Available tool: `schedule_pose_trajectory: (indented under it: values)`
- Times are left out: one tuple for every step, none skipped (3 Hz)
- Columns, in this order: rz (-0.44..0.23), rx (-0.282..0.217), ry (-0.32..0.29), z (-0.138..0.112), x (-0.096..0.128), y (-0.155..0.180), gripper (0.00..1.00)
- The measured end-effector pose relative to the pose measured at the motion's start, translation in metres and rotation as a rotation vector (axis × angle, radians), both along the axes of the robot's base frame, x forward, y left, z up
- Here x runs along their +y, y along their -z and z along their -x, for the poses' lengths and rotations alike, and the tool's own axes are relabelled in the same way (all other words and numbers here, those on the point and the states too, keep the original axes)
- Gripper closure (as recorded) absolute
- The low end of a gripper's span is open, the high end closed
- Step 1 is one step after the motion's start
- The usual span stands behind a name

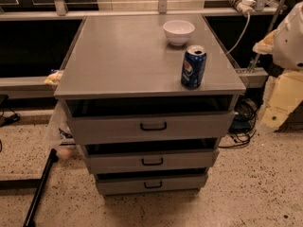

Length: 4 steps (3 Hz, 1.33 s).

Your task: Open middle drawer

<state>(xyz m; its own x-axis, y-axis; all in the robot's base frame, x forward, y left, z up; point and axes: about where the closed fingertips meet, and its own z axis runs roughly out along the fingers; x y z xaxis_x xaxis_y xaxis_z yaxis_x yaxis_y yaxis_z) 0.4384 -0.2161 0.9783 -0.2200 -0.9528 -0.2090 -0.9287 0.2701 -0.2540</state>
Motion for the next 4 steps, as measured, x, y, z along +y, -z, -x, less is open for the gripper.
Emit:
schedule_pose_trajectory:
  values:
    - [0.000, 0.000, 0.000, 0.000, 0.000, 0.000, 0.00]
    - [-0.023, -0.024, -0.017, -0.002, 0.001, 0.022, 0.00]
    - [-0.047, -0.047, -0.037, -0.003, 0.002, 0.047, 0.00]
    - [-0.063, -0.056, -0.050, -0.004, 0.003, 0.063, 0.00]
